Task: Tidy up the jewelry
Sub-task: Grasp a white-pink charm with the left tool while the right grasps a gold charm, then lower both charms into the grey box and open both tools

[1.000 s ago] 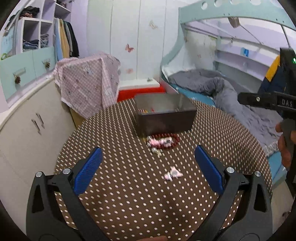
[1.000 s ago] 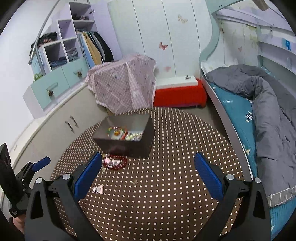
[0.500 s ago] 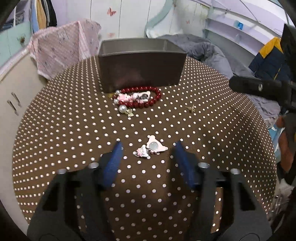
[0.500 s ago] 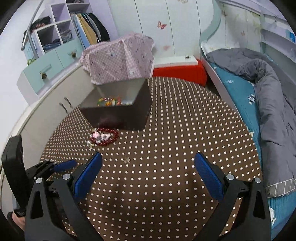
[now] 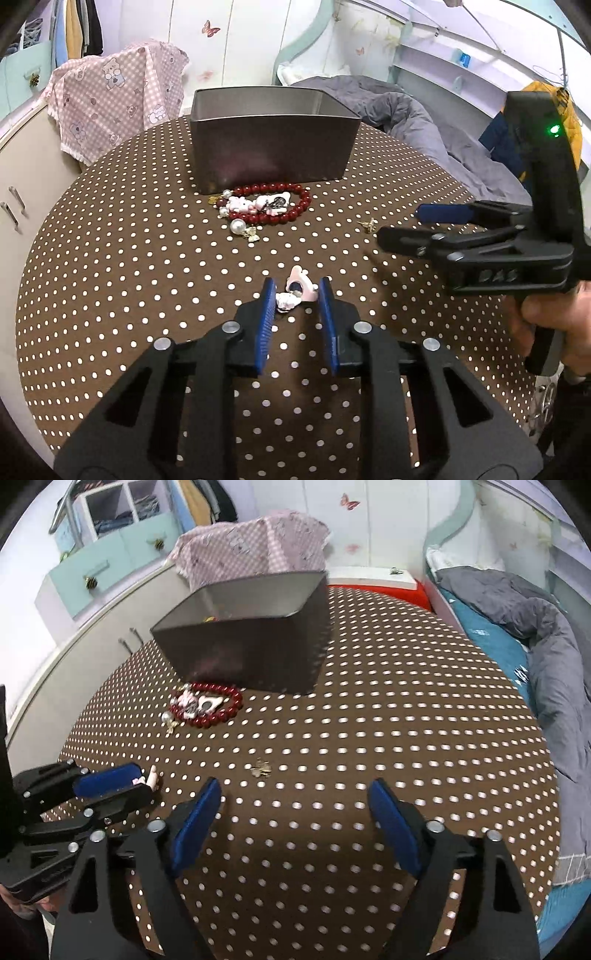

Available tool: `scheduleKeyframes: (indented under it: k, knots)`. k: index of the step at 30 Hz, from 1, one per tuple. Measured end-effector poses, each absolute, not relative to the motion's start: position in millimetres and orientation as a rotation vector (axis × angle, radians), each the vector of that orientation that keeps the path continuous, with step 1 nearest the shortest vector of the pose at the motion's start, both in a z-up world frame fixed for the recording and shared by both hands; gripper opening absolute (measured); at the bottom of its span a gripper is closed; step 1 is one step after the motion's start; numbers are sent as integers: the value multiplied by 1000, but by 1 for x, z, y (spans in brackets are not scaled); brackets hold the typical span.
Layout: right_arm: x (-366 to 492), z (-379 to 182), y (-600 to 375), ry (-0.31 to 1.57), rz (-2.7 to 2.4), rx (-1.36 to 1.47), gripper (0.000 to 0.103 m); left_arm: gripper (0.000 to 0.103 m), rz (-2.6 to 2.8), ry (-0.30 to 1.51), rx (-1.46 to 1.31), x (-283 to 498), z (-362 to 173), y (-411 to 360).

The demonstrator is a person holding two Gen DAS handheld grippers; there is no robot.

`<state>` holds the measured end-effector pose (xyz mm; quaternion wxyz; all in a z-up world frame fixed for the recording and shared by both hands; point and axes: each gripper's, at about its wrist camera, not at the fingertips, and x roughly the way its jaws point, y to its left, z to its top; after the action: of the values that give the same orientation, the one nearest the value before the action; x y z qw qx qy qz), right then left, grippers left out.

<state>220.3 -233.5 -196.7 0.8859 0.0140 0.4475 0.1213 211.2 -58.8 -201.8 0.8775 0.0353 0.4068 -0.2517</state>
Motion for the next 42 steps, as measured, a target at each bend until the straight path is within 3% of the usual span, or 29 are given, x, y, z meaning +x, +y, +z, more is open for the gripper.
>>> scheduleKeyframes:
  k: [4, 6, 9, 11, 15, 22, 24, 33, 35, 36, 37, 40, 41, 42]
  knots:
    - [224, -196, -223, 922, 267, 5, 62, 29, -505, 845, 120, 213, -201, -65]
    - [224, -196, -219, 920, 272, -13, 52, 50, -491, 859, 136, 216, -203, -69]
    - [223, -199, -212, 912, 279, -51, 42, 49, -502, 876, 123, 220, -206, -68]
    - [222, -201, -209, 900, 281, -65, 30, 33, -496, 876, 118, 222, -206, -67]
    - [219, -202, -201, 897, 307, -103, 11, 26, -507, 868, 100, 219, -205, -64]
    - [215, -198, -212, 893, 338, -30, 10, 24, -504, 859, 59, 213, -202, -53]
    - [212, -191, -217, 883, 345, -11, 10, 16, -504, 853, 52, 213, -200, -48]
    - [206, -170, -226, 840, 350, -13, 10, 17, -472, 847, 81, 214, -198, -45]
    - [205, -172, -225, 844, 351, -8, 10, 25, -462, 850, 94, 215, -199, -48]
    - [205, -173, -225, 846, 352, -4, 10, 52, -456, 846, 92, 215, -198, -49]
    - [204, -174, -225, 848, 353, -1, 10, 70, -450, 827, 84, 216, -196, -50]
    - [201, -176, -225, 853, 354, 4, 10, 69, -453, 829, 96, 222, -199, -54]
    - [201, -175, -225, 853, 353, 4, 10, 65, -439, 842, 114, 227, -203, -57]
    - [200, -175, -225, 853, 353, 5, 10, 48, -445, 871, 118, 232, -208, -59]
